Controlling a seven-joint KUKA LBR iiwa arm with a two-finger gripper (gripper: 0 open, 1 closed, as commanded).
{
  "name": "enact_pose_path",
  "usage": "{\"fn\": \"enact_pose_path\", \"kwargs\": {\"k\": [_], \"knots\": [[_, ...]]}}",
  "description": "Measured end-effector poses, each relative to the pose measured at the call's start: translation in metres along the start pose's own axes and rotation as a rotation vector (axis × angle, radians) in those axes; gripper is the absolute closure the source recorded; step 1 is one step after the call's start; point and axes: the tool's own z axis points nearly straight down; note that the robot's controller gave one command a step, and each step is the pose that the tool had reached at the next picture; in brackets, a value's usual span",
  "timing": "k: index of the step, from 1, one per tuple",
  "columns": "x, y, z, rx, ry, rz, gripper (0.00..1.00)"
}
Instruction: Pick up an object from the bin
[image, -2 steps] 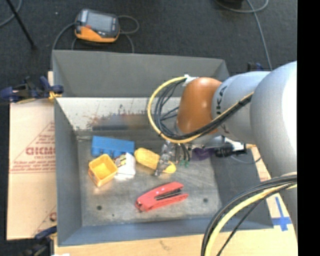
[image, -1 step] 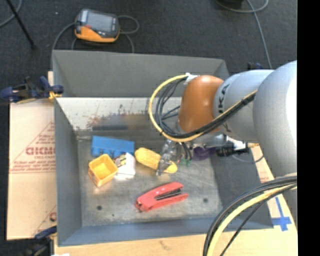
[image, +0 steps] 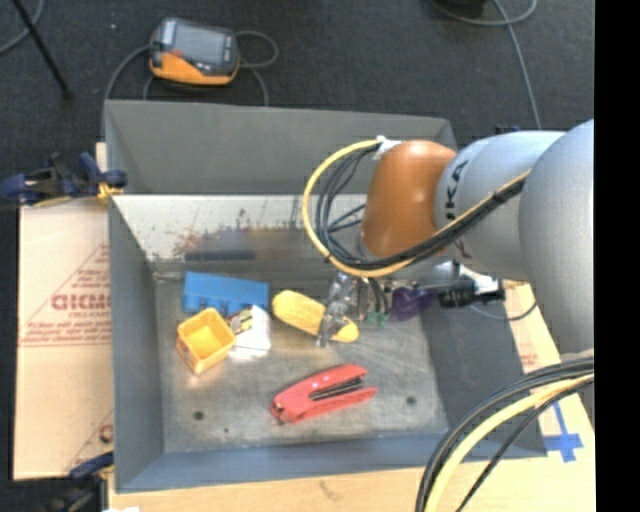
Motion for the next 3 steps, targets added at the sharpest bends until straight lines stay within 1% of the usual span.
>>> {"fn": "enact_pose_path", "kwargs": {"k": [1,2,3], "knots": [[-0.002,0.000,-0.023,-0.003,-0.007,-0.001,1.00],[-0.003,0.001,-0.035,-0.004,-0.013,-0.001,1.00],[-0.002,0.000,-0.045,-0.003,-0.009,-0.002,1.00]]}}
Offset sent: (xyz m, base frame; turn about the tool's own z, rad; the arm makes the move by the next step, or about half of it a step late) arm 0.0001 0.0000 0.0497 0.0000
